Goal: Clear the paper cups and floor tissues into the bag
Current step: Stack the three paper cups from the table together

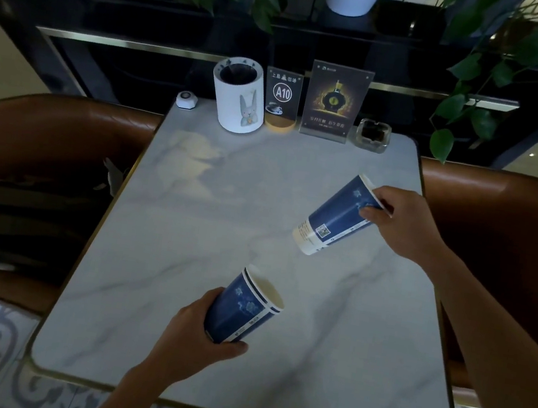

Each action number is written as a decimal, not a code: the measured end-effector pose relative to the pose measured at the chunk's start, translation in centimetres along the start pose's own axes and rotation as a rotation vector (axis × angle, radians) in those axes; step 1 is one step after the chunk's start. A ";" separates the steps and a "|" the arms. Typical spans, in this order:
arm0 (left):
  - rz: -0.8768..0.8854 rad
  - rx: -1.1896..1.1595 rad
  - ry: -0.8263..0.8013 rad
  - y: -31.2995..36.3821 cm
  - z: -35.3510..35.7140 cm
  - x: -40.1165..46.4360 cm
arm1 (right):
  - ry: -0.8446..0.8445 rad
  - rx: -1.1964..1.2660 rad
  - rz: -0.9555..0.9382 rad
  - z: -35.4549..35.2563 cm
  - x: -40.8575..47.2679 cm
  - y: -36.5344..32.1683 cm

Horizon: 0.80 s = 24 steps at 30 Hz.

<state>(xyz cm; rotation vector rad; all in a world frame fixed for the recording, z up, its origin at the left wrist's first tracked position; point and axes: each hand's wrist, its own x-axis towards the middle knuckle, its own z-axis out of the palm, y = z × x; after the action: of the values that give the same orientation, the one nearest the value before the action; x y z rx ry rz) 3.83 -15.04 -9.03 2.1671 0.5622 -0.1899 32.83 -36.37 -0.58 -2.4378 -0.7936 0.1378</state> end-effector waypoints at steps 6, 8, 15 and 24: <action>0.008 0.009 -0.004 0.4 0.0 -0.3 | -0.008 0.212 -0.039 -1.2 -2.4 -2.2; 0.010 0.016 -0.016 0.5 0.1 -0.4 | -0.008 0.320 -0.025 -1.1 -3.4 -3.0; 0.019 0.005 -0.043 1.2 0.4 -0.9 | -0.114 0.453 0.002 1.2 -6.5 -3.9; 0.013 0.009 -0.076 1.2 0.8 -0.9 | -0.179 0.523 0.054 3.0 -8.0 -4.5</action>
<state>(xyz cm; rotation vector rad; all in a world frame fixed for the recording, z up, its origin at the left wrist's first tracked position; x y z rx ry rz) 3.64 -16.53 -8.39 2.1626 0.5049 -0.2667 23.19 -36.52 -1.20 -1.9667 -0.6650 0.5225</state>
